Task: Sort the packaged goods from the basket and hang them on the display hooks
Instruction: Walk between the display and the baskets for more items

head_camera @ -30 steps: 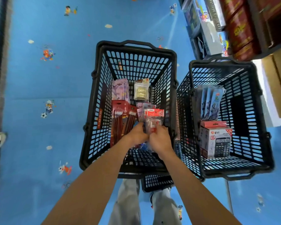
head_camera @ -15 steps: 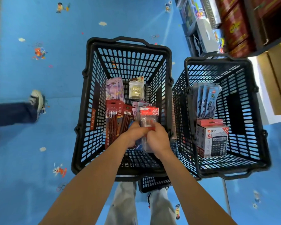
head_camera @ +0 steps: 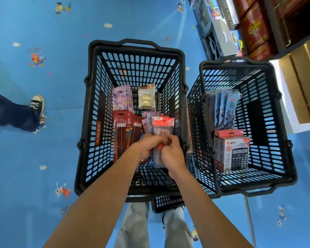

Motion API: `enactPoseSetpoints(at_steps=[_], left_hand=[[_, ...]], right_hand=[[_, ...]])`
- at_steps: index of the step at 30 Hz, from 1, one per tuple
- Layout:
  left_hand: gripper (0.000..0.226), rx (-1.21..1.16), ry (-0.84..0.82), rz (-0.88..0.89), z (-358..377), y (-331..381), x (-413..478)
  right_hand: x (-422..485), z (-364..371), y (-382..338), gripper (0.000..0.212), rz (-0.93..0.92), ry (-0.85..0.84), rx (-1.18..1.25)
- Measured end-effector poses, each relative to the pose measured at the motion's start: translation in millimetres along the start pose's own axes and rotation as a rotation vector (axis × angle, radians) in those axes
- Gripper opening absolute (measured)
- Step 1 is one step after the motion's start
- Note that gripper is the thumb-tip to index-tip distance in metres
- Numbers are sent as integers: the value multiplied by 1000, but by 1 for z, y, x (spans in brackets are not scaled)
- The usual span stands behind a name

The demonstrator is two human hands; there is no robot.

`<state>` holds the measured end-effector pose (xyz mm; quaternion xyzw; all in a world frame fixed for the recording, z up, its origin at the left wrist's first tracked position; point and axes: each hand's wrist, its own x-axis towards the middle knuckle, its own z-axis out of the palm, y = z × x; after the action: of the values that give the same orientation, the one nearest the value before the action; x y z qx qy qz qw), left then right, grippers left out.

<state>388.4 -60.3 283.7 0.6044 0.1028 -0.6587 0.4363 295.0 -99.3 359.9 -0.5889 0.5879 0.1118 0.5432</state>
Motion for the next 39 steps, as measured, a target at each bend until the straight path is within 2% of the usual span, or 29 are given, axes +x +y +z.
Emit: enactPoseSetpoints(at_steps=[6,8,12,17,20,22,25,27,28,33,37,39], left_hand=[[30,2,8,8,3,1,2],[29,0,0,12,2,0,2],[43,-63,-21,31,-4,-1,-1],[24,-142,-138,60,-27,4,-17],[40,-198,-147,100,-48,11,-24],[45,-237,-138,121,-59,15,-25],[34,-274,-111,133,-73,16,-25],[43,-259,-97,118,-80,13,-24],[44,-237,-90,114,-82,12,-24],[19,-147,-10,115,-89,2,-25],[27,-140,9,64,-95,-3,-21],[22,-143,7,65,-94,-4,-20]], right_hand=[[0,-1,1,44,-2,-1,14],[0,-3,1,44,-2,-6,14],[1,-1,2,40,-30,-2,34],[0,-3,4,37,-25,29,47],[1,-1,9,26,15,-2,-91],[4,6,11,30,3,-41,-216],[11,16,12,43,1,-42,-330],[17,20,12,45,6,-32,-379],[21,23,13,45,7,-36,-397],[34,37,11,39,-61,-128,-576],[45,42,11,32,-47,-161,-740],[47,43,11,36,-23,-143,-815]])
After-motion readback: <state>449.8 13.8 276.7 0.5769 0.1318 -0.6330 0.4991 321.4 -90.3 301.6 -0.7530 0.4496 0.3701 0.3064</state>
